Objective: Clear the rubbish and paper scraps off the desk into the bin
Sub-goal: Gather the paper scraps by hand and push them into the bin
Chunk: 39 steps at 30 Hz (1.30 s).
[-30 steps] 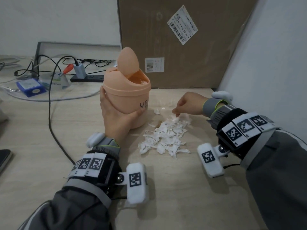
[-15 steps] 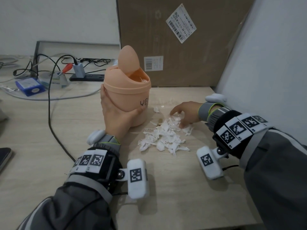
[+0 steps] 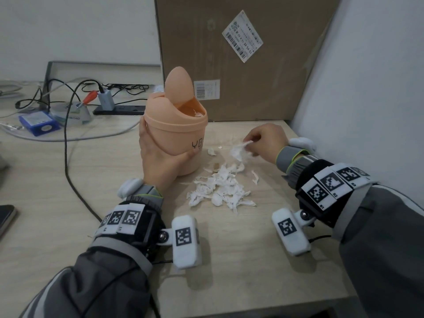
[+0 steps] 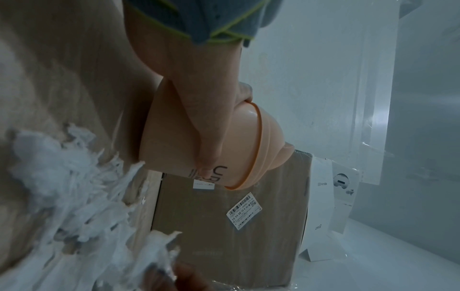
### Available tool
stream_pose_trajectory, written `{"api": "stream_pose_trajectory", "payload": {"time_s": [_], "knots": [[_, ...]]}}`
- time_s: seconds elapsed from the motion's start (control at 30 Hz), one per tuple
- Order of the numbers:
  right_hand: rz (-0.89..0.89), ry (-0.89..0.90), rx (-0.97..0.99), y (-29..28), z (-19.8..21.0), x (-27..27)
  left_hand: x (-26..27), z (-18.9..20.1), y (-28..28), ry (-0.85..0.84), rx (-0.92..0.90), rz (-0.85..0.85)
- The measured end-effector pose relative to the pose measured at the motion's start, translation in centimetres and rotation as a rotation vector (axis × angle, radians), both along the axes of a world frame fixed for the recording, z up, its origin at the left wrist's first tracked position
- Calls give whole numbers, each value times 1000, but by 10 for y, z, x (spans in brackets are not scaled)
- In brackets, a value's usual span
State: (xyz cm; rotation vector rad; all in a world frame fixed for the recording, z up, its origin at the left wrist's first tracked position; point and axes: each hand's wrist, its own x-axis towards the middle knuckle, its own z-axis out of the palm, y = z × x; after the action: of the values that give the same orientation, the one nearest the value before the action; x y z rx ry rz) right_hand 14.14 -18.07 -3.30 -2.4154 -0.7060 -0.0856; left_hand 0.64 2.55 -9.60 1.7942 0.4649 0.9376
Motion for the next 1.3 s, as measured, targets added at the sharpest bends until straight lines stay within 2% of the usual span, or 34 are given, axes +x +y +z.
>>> {"api": "stream_pose_trajectory", "payload": {"time_s": [0.17,0.27,0.33,0.43,0.63,0.77,0.87,0.93,1.03,1.1,1.23,1.3], "knots": [[-91,8,404,4,16,3,-1,1,-3,-5,-7,-48],[-62,5,601,13,29,0,-1,0,-4,5,-20,-85],[-16,-38,657,23,41,-8,-1,0,-5,2,-32,-124],[95,-114,614,39,54,-23,-2,2,-8,-19,-36,-179],[239,-214,392,62,59,-43,-4,5,-13,-51,-29,-246],[333,-266,46,69,65,-51,-4,4,-14,-54,1,-256],[450,-173,-288,63,73,-50,-6,5,-15,-61,15,-282],[501,-73,-394,58,78,-50,-6,6,-17,-61,16,-307],[487,43,-309,55,80,-50,-7,6,-18,-63,8,-313],[455,27,-205,52,82,-48,-7,7,-17,-63,-2,-294],[405,-240,-16,40,79,-45,-6,7,-16,-75,-34,-282],[412,-294,52,36,77,-47,-6,8,-16,-76,-41,-284]]}}
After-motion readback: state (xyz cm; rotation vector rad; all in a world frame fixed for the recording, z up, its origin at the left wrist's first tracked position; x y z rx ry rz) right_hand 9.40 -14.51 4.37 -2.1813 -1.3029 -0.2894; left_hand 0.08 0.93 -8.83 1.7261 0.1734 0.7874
